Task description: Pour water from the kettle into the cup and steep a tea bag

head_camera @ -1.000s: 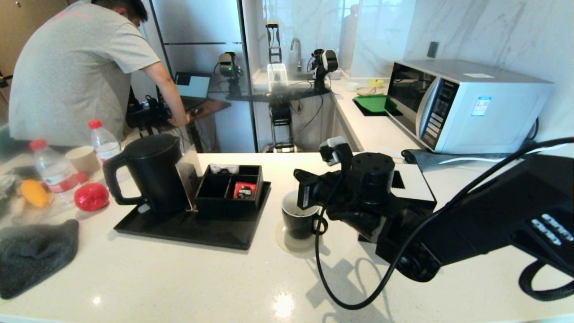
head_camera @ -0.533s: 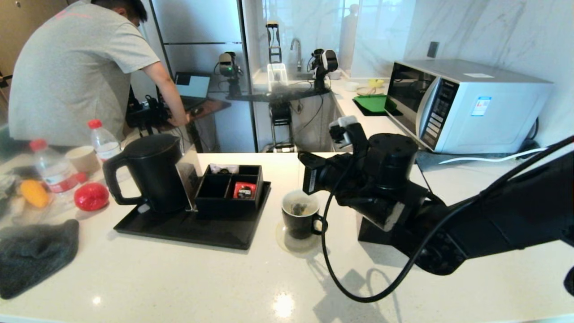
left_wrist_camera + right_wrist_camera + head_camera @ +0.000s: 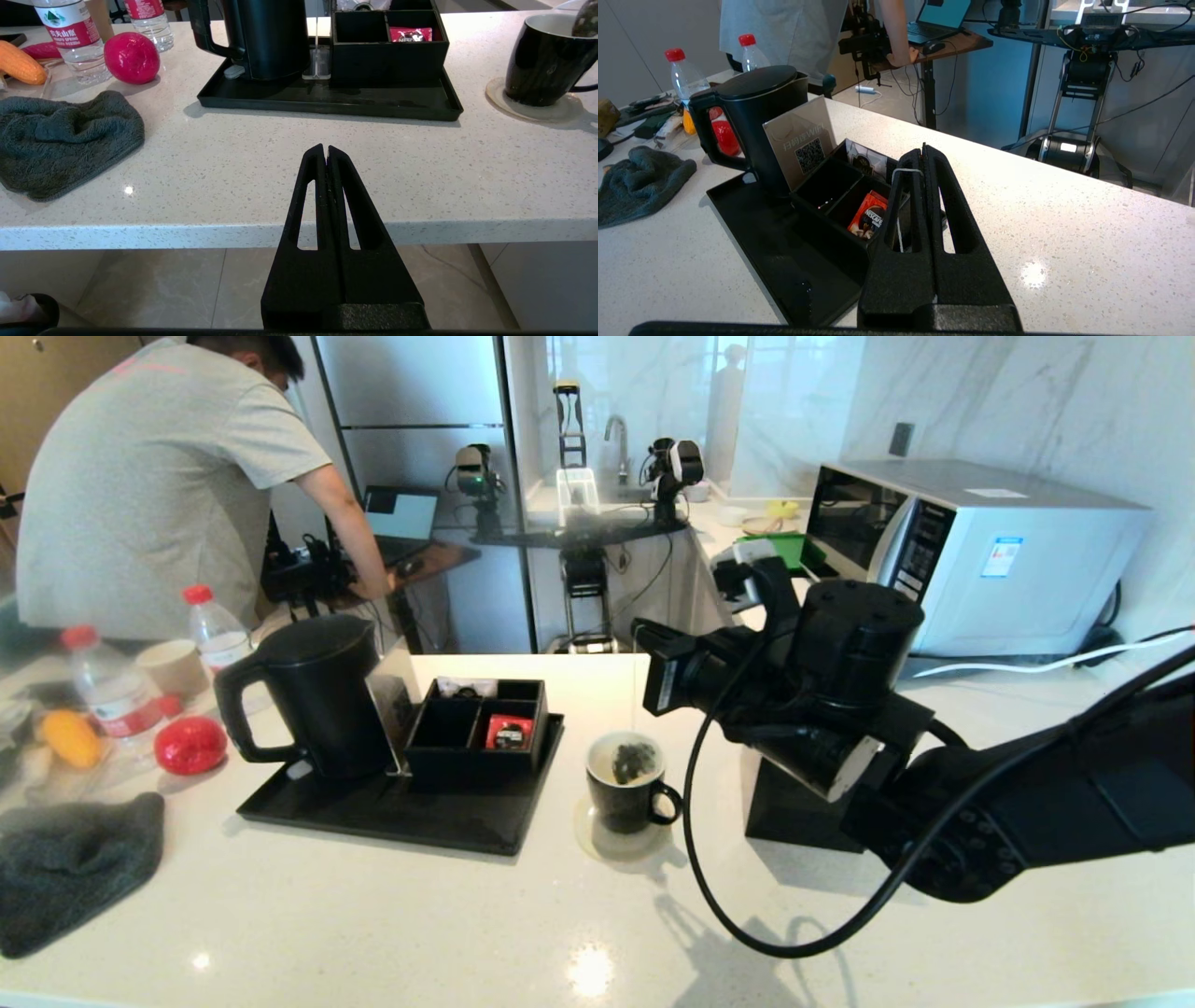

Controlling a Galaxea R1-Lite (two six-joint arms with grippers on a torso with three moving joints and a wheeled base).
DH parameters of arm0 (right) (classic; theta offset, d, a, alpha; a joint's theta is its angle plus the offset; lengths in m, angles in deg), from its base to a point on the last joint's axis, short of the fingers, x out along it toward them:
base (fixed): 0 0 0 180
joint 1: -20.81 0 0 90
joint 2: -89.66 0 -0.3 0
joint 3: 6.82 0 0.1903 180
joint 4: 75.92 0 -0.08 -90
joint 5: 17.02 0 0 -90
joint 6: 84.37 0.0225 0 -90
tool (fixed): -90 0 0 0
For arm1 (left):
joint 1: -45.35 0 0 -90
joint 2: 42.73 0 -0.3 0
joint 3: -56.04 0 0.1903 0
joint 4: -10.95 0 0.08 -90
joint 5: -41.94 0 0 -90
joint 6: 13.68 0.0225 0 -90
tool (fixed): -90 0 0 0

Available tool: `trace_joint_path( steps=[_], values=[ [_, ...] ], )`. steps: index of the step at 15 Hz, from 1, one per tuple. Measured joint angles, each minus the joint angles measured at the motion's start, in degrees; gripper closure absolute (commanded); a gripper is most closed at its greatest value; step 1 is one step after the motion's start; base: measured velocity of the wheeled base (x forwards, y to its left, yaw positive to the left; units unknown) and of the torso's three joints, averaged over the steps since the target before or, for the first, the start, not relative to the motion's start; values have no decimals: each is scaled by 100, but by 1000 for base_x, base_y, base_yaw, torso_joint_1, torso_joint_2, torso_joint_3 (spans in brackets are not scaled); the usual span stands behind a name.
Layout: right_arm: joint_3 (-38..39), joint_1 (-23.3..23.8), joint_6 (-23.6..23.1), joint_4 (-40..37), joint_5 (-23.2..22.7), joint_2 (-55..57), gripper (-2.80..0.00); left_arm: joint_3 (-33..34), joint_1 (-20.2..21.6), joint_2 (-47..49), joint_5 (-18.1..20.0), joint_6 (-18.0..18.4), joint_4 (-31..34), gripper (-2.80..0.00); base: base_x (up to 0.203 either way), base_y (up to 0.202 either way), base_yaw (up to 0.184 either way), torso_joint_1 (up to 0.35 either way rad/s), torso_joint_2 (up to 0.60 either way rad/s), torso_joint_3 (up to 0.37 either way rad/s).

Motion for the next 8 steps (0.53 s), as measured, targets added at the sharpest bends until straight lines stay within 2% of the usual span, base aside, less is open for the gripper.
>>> trace_joint_path(
  steps=[5, 8],
  values=[
    [47, 165, -28, -9, 1, -97, 0, 0, 0, 0, 0, -5, 0, 0, 0, 0, 0, 0, 0, 0],
    [240, 301, -211, 27, -13, -152, 0, 0, 0, 0, -2, -3, -2, 0, 0, 0, 0, 0, 0, 0]
  ],
)
